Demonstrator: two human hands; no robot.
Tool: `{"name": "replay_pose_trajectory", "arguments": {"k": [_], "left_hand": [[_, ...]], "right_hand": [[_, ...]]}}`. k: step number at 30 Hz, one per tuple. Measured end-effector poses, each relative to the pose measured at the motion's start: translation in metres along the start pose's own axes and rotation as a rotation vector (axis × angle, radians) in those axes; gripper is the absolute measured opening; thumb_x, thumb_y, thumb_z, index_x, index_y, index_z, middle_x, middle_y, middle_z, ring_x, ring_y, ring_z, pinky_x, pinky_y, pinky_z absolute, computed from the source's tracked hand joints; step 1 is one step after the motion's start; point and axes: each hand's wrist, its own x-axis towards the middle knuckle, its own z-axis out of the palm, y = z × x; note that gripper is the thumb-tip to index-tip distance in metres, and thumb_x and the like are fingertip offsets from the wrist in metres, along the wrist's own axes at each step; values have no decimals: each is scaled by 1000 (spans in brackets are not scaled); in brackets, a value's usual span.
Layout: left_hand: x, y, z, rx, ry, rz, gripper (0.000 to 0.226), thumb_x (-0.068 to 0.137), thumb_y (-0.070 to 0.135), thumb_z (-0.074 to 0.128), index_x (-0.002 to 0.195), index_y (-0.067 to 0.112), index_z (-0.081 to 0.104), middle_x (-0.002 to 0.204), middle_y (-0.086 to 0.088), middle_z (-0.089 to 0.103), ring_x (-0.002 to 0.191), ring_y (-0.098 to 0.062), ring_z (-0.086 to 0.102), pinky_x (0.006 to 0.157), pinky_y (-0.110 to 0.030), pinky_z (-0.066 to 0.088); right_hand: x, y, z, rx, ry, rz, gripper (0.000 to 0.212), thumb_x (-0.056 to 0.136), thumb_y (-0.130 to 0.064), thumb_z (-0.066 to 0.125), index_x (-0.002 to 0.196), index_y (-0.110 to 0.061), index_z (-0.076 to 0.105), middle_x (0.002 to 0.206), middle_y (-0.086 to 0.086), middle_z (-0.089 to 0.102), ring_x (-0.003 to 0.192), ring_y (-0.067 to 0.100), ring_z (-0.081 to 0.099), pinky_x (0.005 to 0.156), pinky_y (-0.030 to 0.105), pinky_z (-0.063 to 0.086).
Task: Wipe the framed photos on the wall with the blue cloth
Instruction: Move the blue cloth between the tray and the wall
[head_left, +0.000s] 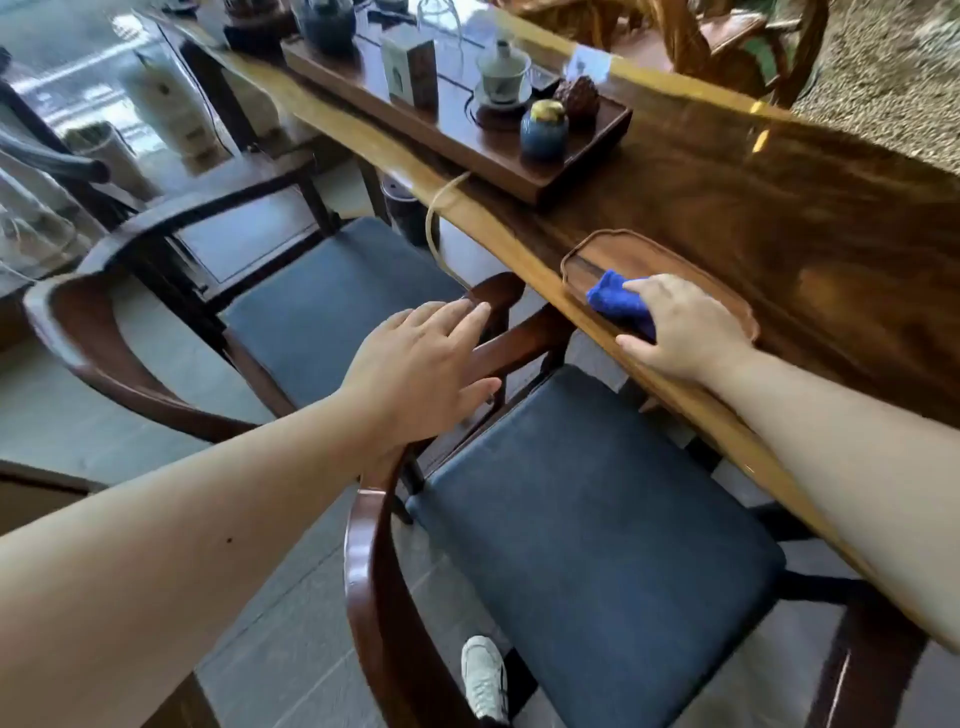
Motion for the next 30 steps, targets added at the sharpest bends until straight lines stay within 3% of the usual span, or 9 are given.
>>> {"name": "replay_pose_trajectory", "arguments": {"k": [5, 13, 19, 22, 27, 30], "left_hand": [[33, 2, 29, -11, -8, 18, 73, 86, 63, 34, 144, 19, 27, 145, -3, 45, 129, -25, 44, 92, -40, 47], [50, 7, 64, -43, -58, 48, 74, 86, 62, 35, 145, 18, 27, 144, -3, 46, 126, -25, 46, 93, -41, 46], [48, -1, 62, -52, -75, 38, 74, 87, 63, 34, 146, 18, 24, 142, -2, 47, 125, -24, 46, 93, -40, 47], [42, -6, 51, -57, -66, 18, 75, 87, 63, 33, 146, 19, 22, 143, -2, 47, 126, -23, 45, 95, -39, 44], [21, -21, 20, -22, -29, -23, 73, 88, 61, 35, 147, 18, 22, 143, -1, 46, 128, -23, 42, 99, -39, 43], [-5, -44, -9, 10, 7, -73, 74, 88, 61, 37, 147, 17, 23, 143, -2, 47, 129, -23, 41, 103, -39, 39]], "right_hand": [[38, 32, 15, -45, -32, 51, 69, 77, -45, 65, 135, -17, 43, 132, 13, 49, 121, 32, 45, 99, 46, 39], [66, 52, 58, -69, -236, 154, 79, 79, -60, 55, 145, -27, 25, 139, 13, 39, 125, 34, 38, 102, 48, 35], [64, 51, 60, -39, -128, 220, 56, 82, -47, 56, 133, -29, 38, 115, 15, 53, 99, 36, 52, 80, 44, 47], [65, 43, 46, -17, -128, 266, 53, 79, -36, 59, 129, -29, 43, 110, 11, 60, 96, 34, 57, 71, 37, 43], [65, -6, 18, 118, -51, 154, 50, 75, -31, 62, 123, -29, 49, 103, 7, 67, 92, 34, 59, 68, 35, 41], [69, -65, -1, 205, -30, -16, 48, 75, -29, 64, 121, -29, 52, 104, 6, 68, 93, 33, 61, 71, 36, 45]]}}
